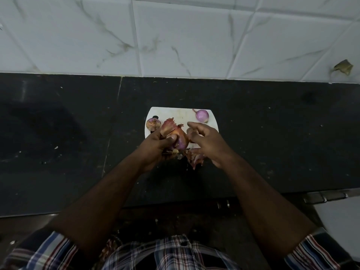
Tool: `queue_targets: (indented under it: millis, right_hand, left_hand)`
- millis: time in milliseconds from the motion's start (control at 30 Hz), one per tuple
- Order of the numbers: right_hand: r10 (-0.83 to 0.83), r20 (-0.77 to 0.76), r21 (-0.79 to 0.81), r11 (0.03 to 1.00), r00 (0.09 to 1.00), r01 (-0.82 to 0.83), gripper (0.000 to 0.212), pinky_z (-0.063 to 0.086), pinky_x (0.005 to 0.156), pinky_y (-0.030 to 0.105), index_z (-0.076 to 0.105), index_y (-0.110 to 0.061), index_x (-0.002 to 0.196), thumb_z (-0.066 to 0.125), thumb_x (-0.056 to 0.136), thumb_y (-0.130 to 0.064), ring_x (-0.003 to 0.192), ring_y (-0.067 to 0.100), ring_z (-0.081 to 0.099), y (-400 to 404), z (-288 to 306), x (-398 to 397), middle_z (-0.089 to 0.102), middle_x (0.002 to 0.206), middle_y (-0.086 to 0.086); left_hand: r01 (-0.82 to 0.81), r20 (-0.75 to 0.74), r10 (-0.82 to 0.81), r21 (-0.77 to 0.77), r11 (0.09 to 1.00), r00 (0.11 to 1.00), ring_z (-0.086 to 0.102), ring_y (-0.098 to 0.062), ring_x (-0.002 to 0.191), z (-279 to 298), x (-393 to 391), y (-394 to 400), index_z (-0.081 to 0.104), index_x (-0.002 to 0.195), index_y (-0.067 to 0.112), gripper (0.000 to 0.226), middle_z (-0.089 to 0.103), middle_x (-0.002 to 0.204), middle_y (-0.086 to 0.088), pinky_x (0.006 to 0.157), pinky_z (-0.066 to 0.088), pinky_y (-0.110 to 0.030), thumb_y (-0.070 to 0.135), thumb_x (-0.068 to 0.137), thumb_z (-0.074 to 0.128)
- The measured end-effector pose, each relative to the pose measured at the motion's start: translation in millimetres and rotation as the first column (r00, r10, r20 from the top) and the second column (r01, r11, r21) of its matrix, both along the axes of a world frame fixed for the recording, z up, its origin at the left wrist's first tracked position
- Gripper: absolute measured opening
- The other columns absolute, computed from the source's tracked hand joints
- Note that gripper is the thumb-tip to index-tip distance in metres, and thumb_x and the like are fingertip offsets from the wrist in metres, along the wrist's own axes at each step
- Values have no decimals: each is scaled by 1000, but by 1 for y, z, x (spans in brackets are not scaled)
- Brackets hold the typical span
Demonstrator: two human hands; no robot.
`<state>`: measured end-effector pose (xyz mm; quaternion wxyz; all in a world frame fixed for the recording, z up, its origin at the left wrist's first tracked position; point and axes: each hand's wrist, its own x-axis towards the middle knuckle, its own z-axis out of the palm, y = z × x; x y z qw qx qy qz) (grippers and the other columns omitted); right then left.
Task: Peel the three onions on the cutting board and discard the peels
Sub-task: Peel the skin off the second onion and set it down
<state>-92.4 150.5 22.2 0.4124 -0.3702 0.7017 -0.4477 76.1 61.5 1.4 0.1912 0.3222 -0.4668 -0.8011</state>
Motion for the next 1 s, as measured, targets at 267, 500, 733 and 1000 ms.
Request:
queue_targets:
  millis: [267, 500, 733, 1000]
  right_hand:
    - [-64, -106, -28, 998, 992, 62, 18, 59, 79, 34, 77, -15, 92, 73, 84, 0, 73, 14, 69, 4, -14, -22, 76, 87, 3]
    - [161, -285, 107, 985, 945, -135, 38, 53, 96, 35, 71, -22, 119, 79, 83, -30, 107, 9, 65, 5, -18, -45, 70, 120, -6]
    - [155, -197, -55, 984, 968, -169, 27, 47, 71, 21, 72, -21, 115, 73, 88, -20, 94, 5, 66, -28, 5, -35, 72, 108, -9]
    - [-29, -102, 4, 1000, 994, 30, 10, 53, 60, 21, 75, -13, 92, 73, 85, -6, 86, 12, 71, -38, -5, -34, 75, 96, -3]
  left_hand:
    - [-113, 27, 111, 52, 992, 993, 71, -21, 86, 5, -9, 2, 50, 135, 9, 36, 71, 109, -12, 63, 56, -31, 14, 100, 57]
    - [-96, 85, 93, 29, 995, 992, 66, -12, 78, 3, -12, 2, 57, 132, 22, 38, 67, 104, -4, 58, 52, -23, 10, 96, 63]
    - [-47, 149, 66, -123, 991, 987, 69, -6, 69, 4, -26, 4, 59, 123, 3, 31, 71, 84, 1, 55, 50, -19, -1, 92, 63]
    - [-26, 164, 49, -140, 990, 985, 72, -18, 91, 5, -27, 3, 60, 125, 12, 35, 67, 111, -12, 73, 60, -34, 1, 92, 65]
